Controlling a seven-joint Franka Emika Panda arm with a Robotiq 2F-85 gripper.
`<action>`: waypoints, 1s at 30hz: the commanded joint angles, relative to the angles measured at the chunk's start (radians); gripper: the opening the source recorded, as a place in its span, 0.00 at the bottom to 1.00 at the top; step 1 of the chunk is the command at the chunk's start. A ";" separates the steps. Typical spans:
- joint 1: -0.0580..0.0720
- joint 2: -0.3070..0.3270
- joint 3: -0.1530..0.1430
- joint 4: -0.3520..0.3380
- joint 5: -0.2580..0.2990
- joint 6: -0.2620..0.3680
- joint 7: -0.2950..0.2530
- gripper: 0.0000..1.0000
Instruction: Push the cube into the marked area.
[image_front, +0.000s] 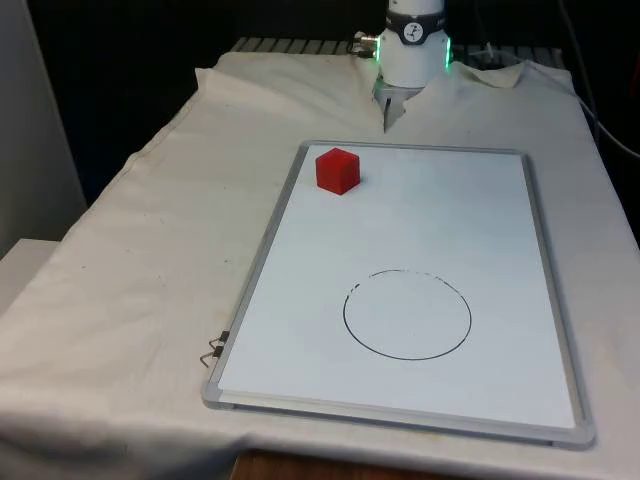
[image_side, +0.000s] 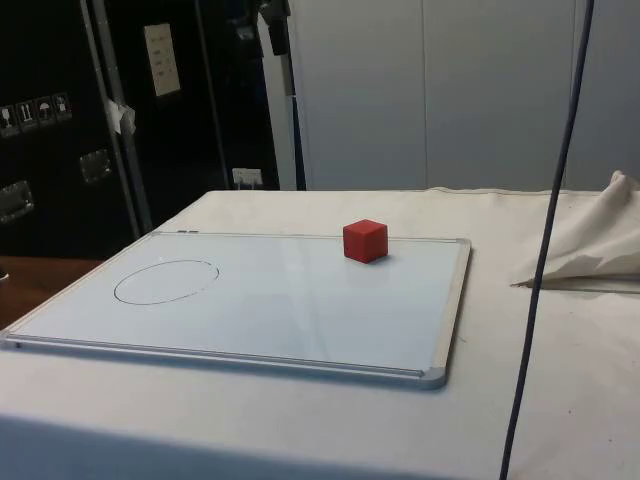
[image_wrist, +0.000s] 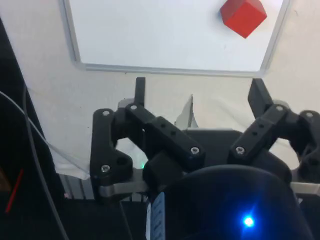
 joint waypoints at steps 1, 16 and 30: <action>-0.001 -0.005 -0.002 -0.009 0.000 0.013 -0.004 0.96; -0.006 -0.007 -0.004 -0.019 0.000 0.020 -0.010 0.23; -0.015 -0.082 -0.024 -0.190 0.005 0.154 -0.047 0.00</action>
